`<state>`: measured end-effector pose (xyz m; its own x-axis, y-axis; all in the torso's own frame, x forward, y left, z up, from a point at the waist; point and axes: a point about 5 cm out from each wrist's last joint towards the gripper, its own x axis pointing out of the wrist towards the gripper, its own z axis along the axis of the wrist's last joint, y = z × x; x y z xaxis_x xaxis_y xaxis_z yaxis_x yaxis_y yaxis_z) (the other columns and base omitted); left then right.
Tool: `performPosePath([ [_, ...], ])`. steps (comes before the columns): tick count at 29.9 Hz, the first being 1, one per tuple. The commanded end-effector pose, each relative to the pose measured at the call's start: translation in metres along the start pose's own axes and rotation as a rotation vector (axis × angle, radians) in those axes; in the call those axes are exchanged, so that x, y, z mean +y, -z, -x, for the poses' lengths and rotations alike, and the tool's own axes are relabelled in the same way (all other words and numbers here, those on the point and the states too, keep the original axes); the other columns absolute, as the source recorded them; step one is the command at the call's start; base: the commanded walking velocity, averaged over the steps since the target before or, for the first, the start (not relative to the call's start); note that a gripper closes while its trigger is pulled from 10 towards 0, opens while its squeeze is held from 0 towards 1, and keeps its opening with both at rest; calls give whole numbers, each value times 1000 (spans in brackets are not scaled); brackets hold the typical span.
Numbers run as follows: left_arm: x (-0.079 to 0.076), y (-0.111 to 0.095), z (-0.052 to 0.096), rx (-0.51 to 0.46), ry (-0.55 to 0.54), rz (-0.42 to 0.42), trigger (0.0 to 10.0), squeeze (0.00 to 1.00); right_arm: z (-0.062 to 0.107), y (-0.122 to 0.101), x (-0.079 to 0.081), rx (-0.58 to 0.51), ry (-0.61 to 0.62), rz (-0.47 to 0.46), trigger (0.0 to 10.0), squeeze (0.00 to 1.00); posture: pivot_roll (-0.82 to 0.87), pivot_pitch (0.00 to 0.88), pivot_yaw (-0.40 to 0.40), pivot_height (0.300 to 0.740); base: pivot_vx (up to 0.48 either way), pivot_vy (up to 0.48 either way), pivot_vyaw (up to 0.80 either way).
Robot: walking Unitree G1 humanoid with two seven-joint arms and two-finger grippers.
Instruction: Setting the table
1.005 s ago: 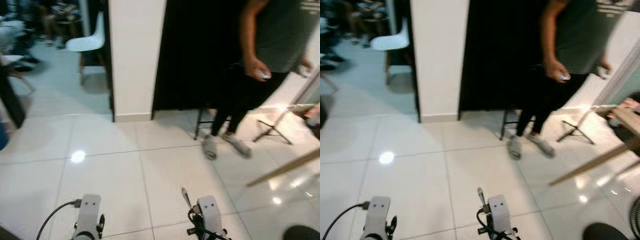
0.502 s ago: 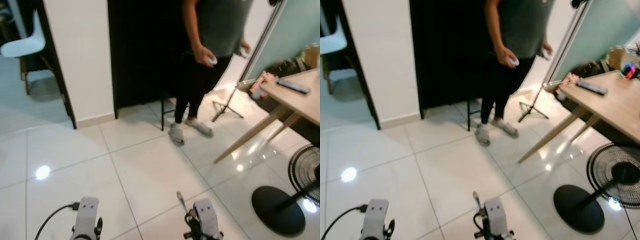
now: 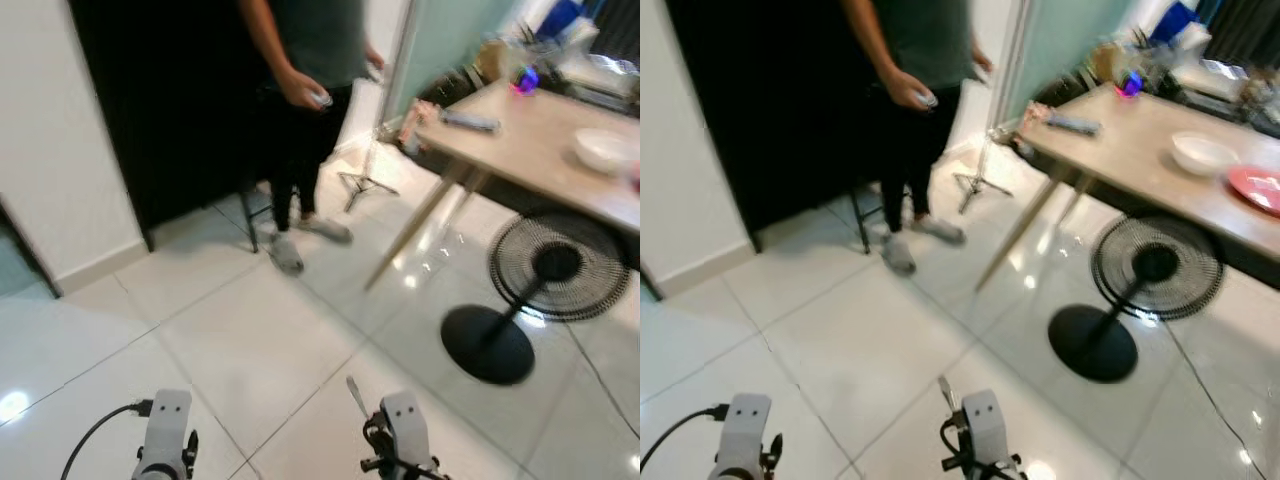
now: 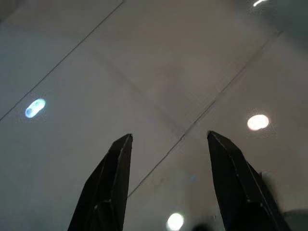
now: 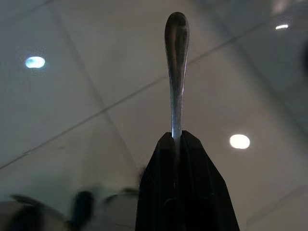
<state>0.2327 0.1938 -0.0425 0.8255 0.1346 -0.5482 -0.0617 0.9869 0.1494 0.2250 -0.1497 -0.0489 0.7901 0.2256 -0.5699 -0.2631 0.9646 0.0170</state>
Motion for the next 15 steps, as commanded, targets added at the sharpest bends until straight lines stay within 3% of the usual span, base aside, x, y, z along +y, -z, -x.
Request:
performPosePath([
  [1,0,12,4,41,-3,7,10000,0,0,0,0,1,-4,-5,10000,0,-58,0,-3,740,0,0,-788],
  [7,1,11,4,35,-10,18,10000,0,-1,-3,1,-2,-22,2,10000,0,-31,0,-10,740,0,0,-788],
  [15,9,8,3,28,2,-29,10000,0,-5,-8,9,-18,-27,-27,10000,0,-37,0,32,740,0,0,-788],
])
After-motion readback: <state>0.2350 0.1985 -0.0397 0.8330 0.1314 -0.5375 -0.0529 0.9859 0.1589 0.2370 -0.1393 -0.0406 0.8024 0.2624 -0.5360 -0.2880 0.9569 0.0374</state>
